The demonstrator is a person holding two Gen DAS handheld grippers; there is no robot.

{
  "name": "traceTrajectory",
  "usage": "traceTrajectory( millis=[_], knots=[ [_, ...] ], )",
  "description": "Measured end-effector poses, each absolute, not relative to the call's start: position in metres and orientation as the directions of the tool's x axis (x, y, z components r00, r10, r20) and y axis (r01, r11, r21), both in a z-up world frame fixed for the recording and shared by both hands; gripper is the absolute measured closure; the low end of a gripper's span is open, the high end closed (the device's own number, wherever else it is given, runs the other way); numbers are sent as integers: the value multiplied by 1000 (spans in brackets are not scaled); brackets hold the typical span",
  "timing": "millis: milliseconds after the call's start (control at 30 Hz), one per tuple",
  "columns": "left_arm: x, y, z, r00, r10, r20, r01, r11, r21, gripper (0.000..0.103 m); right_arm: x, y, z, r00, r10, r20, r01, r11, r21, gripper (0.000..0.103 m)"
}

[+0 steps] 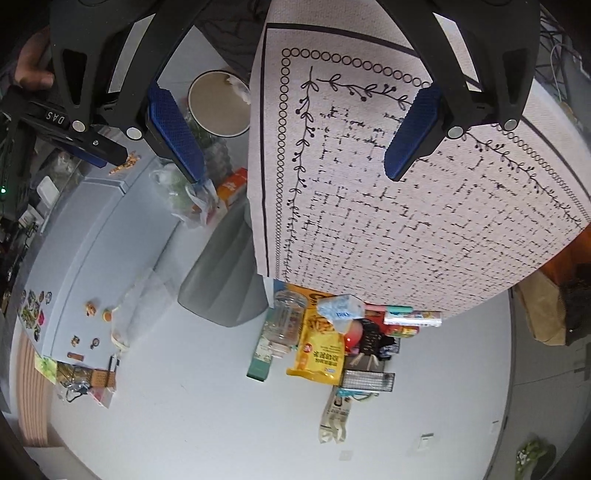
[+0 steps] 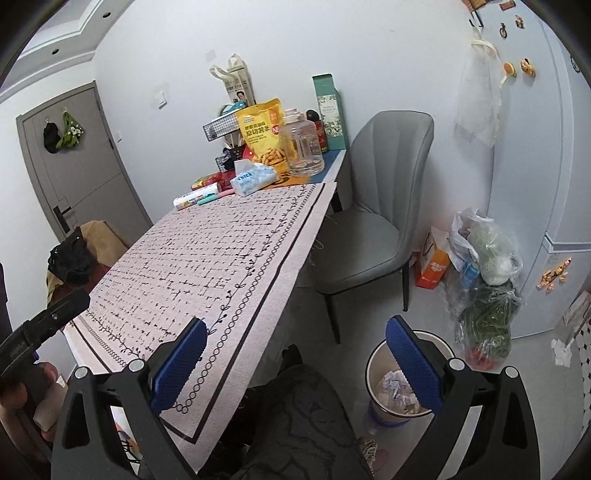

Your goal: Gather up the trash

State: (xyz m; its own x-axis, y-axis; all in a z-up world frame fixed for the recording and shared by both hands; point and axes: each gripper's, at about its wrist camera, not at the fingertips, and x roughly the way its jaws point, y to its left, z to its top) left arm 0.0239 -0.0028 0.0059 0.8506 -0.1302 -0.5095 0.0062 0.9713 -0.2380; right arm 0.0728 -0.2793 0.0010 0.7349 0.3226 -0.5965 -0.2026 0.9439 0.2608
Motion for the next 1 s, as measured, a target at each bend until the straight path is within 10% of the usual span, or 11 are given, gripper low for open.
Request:
traceTrajectory(
  millis=[1000],
  knots=[
    [14, -8, 11, 870, -96, -484, -3, 980, -199, 6, 65, -266, 0, 749, 336, -571, -238, 941, 241, 8]
  ],
)
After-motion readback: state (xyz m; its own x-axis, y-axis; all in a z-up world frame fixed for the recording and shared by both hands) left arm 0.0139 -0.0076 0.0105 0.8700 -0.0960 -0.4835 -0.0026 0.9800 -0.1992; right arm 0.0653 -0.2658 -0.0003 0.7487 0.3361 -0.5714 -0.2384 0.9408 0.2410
